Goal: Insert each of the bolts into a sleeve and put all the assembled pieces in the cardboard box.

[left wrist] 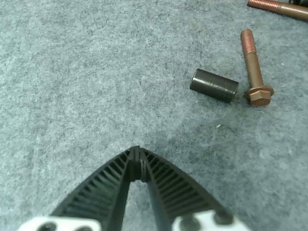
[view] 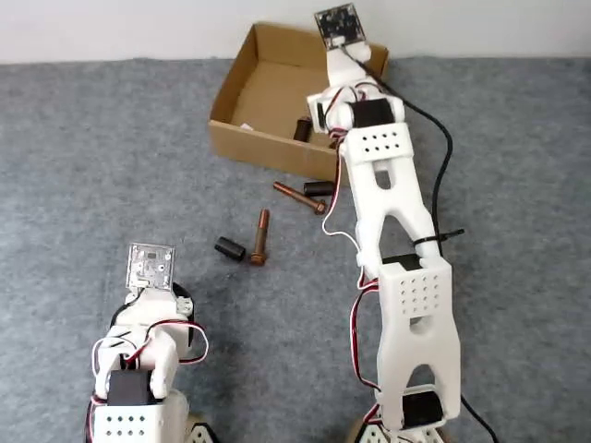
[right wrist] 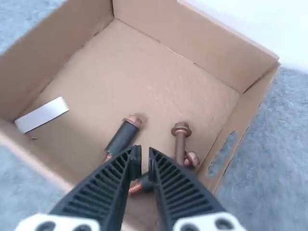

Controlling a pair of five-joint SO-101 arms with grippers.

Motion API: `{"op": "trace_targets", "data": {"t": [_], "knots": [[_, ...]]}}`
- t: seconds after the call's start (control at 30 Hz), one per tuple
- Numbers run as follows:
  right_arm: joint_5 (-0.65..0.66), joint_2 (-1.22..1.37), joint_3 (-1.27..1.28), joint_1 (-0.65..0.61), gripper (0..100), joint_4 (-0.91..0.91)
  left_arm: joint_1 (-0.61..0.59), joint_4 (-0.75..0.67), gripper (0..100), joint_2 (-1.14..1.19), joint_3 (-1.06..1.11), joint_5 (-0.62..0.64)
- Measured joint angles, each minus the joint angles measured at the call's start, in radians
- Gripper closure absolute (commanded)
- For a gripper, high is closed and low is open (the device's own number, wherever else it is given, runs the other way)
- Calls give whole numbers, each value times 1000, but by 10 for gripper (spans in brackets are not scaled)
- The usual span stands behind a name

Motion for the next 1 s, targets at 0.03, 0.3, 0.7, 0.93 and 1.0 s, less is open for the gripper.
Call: {"op": "trace_targets", "data": {"t": [0.03, 0.3, 0.7, 0.93, 1.0], "knots": [[0, 0, -34, -6, 990, 46, 0, 0, 995, 0, 0, 0], [0, 0, -245, -52, 990, 370, 0, 0, 995, 0, 0, 0], [230, 0, -338, -92, 990, 634, 0, 0, 995, 0, 0, 0], [371, -2, -319, -97, 988, 637, 0, 0, 995, 0, 0, 0], [379, -3, -264, -97, 987, 637, 0, 0, 995, 0, 0, 0]]}}
